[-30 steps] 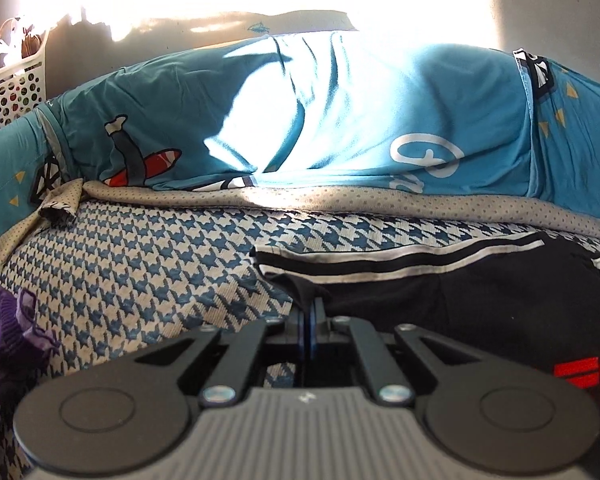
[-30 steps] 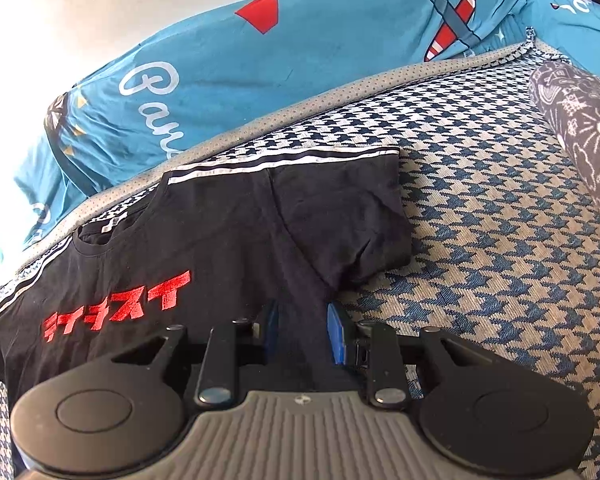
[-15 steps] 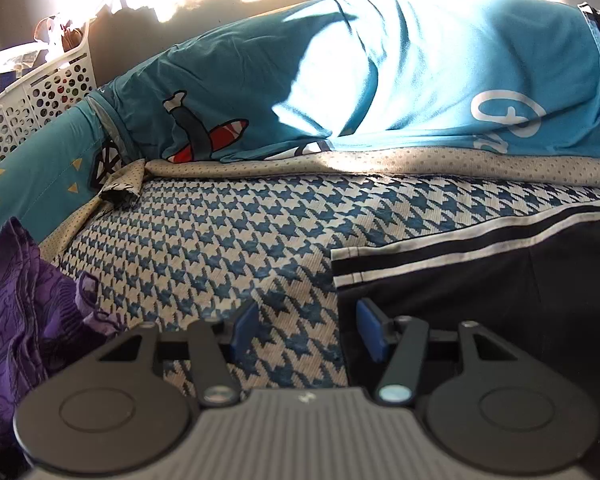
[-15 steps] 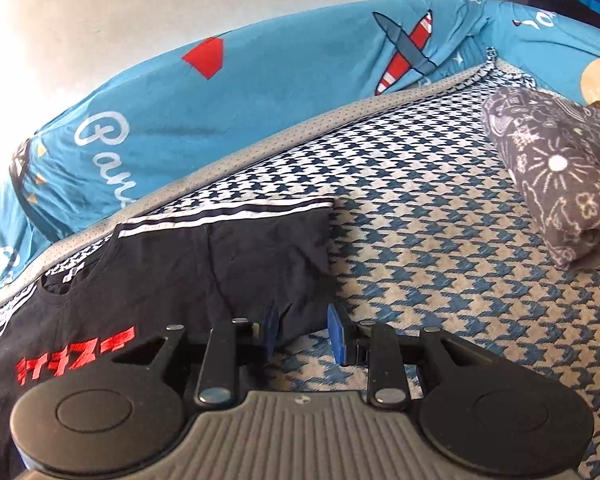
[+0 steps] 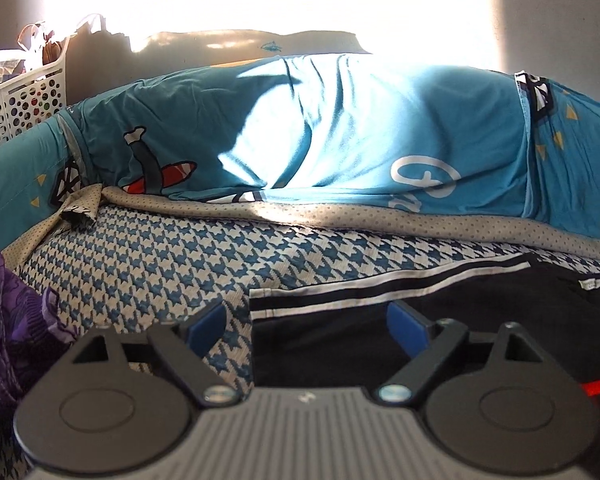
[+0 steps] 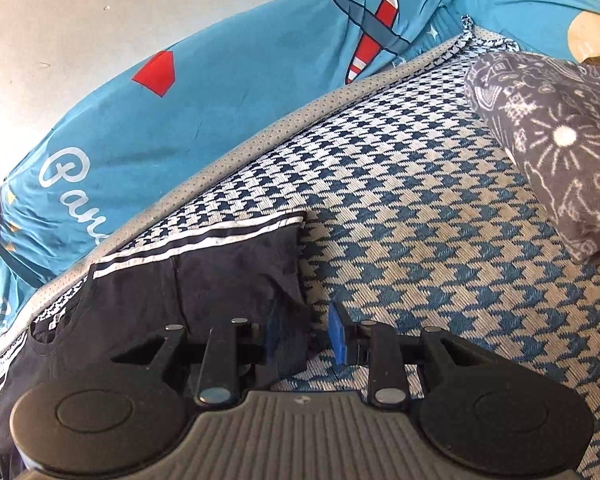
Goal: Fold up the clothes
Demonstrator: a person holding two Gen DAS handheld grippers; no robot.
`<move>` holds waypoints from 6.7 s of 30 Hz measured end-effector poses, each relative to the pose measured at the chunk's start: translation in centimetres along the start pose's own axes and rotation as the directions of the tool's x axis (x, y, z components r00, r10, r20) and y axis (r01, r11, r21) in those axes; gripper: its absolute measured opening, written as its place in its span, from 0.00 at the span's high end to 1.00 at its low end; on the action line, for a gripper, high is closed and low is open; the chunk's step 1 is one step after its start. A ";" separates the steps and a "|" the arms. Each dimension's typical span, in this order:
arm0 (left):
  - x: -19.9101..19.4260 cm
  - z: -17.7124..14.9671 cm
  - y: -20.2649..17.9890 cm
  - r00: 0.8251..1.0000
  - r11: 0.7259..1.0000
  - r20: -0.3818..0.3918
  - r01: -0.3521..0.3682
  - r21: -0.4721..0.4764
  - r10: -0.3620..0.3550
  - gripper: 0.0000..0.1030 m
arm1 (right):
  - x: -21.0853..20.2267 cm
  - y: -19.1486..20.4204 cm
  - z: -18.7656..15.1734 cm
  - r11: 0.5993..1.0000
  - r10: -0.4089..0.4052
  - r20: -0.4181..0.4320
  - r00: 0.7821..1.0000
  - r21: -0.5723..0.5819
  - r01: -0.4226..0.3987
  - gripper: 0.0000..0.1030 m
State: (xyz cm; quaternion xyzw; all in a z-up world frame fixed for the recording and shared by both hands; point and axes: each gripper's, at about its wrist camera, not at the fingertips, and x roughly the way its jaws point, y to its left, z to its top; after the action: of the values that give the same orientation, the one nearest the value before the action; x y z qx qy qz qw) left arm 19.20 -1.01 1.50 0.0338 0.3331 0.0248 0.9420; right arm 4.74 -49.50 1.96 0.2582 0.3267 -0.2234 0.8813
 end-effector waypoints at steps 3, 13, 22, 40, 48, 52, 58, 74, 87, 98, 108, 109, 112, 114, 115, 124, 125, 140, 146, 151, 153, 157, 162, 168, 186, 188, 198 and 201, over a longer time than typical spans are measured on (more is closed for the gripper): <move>0.1 -0.3 -0.8 1.000 0.999 -0.015 0.024 0.021 -0.023 0.13 | 0.8 0.3 0.5 1.000 -0.004 0.017 1.000 0.004 0.004 0.66; 0.5 -1.4 -3.1 0.994 0.992 -0.067 0.094 0.079 -0.088 0.05 | 4.1 0.8 1.7 0.999 -0.013 0.040 0.999 0.037 0.011 0.65; 1.5 -1.8 -3.8 0.990 0.989 -0.106 0.107 0.105 -0.095 0.05 | 5.7 3.4 1.4 0.994 -0.039 0.086 0.996 -0.097 0.048 0.80; 4.0 -1.4 -1.1 0.985 0.987 -0.132 -0.091 0.129 0.108 0.03 | 6.5 4.2 1.6 0.980 -0.160 0.139 0.977 -0.095 0.174 0.92; 2.1 -0.6 0.3 0.993 0.998 -0.103 -0.061 0.036 0.064 0.04 | 2.7 3.1 1.5 0.997 -0.040 0.087 0.995 -0.067 0.046 0.65; 0.2 -1.4 -1.7 0.997 0.994 -0.081 0.027 0.109 -0.018 0.04 | 0.3 2.1 0.7 0.998 0.016 0.023 1.000 -0.068 -0.014 0.65; -1.6 -3.1 -3.2 0.992 0.983 -0.099 0.093 0.160 -0.078 0.04 | -2.9 1.6 -2.3 0.993 0.079 -0.090 0.993 -0.083 -0.087 0.65; -4.5 -7.8 -4.3 0.983 0.979 -0.150 0.127 0.157 -0.104 0.04 | -5.0 3.5 -8.9 0.944 0.056 -0.167 0.984 -0.311 -0.107 0.67; -3.8 -8.7 -1.9 0.986 0.991 -0.164 0.032 0.130 -0.010 0.00 | -5.4 3.5 -9.4 0.939 -0.021 -0.105 0.994 -0.344 -0.016 1.00; -7.5 -10.5 -0.8 0.988 0.995 -0.143 0.068 0.067 -0.058 0.00 | -8.0 0.4 -9.9 0.995 0.027 -0.102 0.994 -0.090 -0.037 0.88; -11.9 -13.0 -0.8 0.988 0.991 -0.106 0.123 0.054 -0.116 0.00 | -11.7 -0.8 -13.4 0.999 0.049 -0.092 0.995 -0.018 -0.051 0.81; -12.2 -13.3 -0.8 0.988 0.991 -0.103 0.120 0.058 -0.114 0.00 | -12.0 -0.8 -13.7 0.998 0.053 -0.093 0.994 -0.017 -0.055 0.81; -12.9 -13.7 -0.7 0.989 0.991 -0.096 0.120 0.064 -0.114 0.00 | -12.8 -0.8 -14.7 0.998 0.062 -0.095 0.994 -0.021 -0.065 0.79; -13.3 -14.0 -0.8 0.988 0.990 -0.100 0.127 0.067 -0.120 0.00 | -13.1 -0.6 -15.4 0.997 0.066 -0.097 0.993 -0.033 -0.069 0.79; -13.4 -14.3 -0.9 0.987 0.989 -0.104 0.129 0.070 -0.122 0.00 | -13.3 -0.5 -15.7 0.997 0.065 -0.097 0.993 -0.045 -0.069 0.78; -13.9 -15.9 -0.7 0.987 0.990 -0.133 0.107 0.090 -0.095 0.00 | -13.6 1.5 -17.5 0.977 -0.017 -0.056 0.998 -0.212 0.005 0.94; -13.9 -16.0 -0.6 0.987 0.991 -0.136 0.102 0.090 -0.089 0.00 | -13.7 1.4 -17.5 0.977 -0.025 -0.051 0.998 -0.214 0.014 0.95; -15.4 -17.4 0.9 0.985 0.995 -0.159 0.076 0.071 -0.064 0.00 | -14.7 -2.9 -16.6 0.999 0.008 -0.076 0.997 0.046 -0.005 0.91; -16.8 -18.1 0.3 0.986 0.991 -0.141 0.101 0.090 -0.088 0.00 | -16.0 -4.4 -17.8 0.992 0.057 -0.099 0.993 0.118 -0.045 0.75; -17.8 -18.6 -0.7 0.985 0.984 -0.127 0.131 0.120 -0.116 0.00 | -16.5 -4.4 -18.8 0.992 0.062 -0.111 0.992 0.115 -0.049 0.64; -18.1 -18.8 -1.0 0.984 0.981 -0.127 0.145 0.129 -0.128 0.00 | -16.5 -4.1 -19.1 0.994 0.057 -0.111 0.992 0.097 -0.046 0.64; -18.5 -19.2 -1.5 0.979 0.973 -0.132 0.176 0.148 -0.157 0.00 | -16.5 -3.6 -19.5 0.998 0.046 -0.103 0.994 0.057 -0.040 0.92; -18.8 -19.6 -1.9 0.976 0.967 -0.138 0.189 0.168 -0.167 0.00 | -17.2 -3.8 -19.5 0.999 -0.002 -0.043 0.999 0.054 0.004 0.97; -19.6 -20.0 -2.6 0.969 0.952 -0.141 0.228 0.202 -0.202 0.00 | -17.5 -4.2 -19.2 0.997 -0.016 -0.019 1.000 0.079 0.017 0.97; -23.5 -22.5 -6.2 0.894 0.821 -0.161 0.447 0.356 -0.417 0.00 | -16.9 -4.4 -19.9 0.991 0.063 -0.115 0.991 0.126 -0.048 0.86; -24.0 -23.0 -6.8 0.877 0.790 -0.172 0.480 0.382 -0.449 0.00 | -16.9 -4.4 -19.8 0.988 0.090 -0.114 0.989 0.134 -0.075 0.95; -26.5 -25.8 -9.6 0.793 0.620 -0.230 0.591 0.517 -0.564 0.00 | -17.2 -2.8 -17.3 0.938 0.320 -0.072 0.945 0.163 -0.305 0.95; -26.4 -26.1 -10.1 0.800 0.619 -0.231 0.582 0.528 -0.554 0.00 | -16.5 -1.6 -15.4 0.906 0.404 -0.051 0.913 0.162 -0.391 0.95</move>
State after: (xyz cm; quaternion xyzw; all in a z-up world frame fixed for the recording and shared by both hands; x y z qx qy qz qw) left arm -17.47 -11.67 -3.07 0.2084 0.3390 -0.3747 0.8374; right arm -14.57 -37.77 2.85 0.3935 0.2859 -0.0519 0.8722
